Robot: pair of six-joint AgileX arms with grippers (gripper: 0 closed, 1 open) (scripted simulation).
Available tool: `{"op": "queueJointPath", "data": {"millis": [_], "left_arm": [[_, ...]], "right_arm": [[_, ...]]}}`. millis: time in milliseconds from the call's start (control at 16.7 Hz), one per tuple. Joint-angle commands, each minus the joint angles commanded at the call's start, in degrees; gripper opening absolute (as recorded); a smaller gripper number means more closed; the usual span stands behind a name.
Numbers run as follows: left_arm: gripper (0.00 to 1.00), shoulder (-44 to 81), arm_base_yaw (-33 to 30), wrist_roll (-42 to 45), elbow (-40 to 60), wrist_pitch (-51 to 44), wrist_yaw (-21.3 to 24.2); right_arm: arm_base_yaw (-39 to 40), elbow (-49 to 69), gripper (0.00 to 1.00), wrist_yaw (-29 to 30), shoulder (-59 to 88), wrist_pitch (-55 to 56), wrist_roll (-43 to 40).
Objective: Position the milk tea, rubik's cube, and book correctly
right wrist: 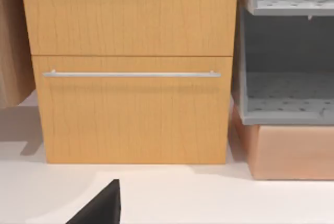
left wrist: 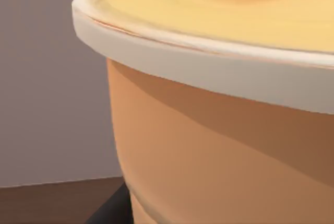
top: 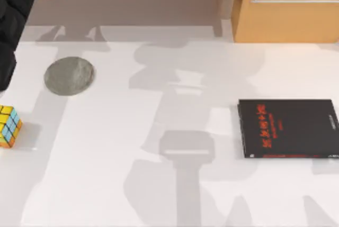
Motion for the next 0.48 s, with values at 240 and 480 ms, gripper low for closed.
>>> {"op": "queueJointPath", "data": {"millis": [240, 480], "left_arm": [[0.00, 4.1, -3.9, 0.3, -5.1, 9.7, -3.0], [0.00, 10.0, -4.9, -1.3, -9.6, 15.8, -7.4]], "right_arm": [[0.0, 0.0, 1.00, 0.0, 0.0, 0.0, 0.0], [0.0, 0.0, 1.00, 0.0, 0.0, 0.0, 0.0]]}}
